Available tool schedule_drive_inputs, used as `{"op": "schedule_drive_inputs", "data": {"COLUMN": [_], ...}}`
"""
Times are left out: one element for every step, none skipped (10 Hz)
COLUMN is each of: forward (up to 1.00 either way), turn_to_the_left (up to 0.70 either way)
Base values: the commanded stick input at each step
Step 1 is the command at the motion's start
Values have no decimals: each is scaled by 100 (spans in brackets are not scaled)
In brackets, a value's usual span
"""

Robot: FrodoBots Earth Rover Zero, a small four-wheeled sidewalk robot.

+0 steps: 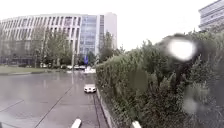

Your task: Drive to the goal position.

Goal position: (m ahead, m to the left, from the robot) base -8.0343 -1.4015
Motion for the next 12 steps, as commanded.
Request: {"op": "schedule_drive_inputs", "data": {"forward": [4,4,4,4,4,4,4,4,4,4,4,4], "turn_to_the_left": [0,0,0,0,0,0,0,0,0,0,0,0]}}
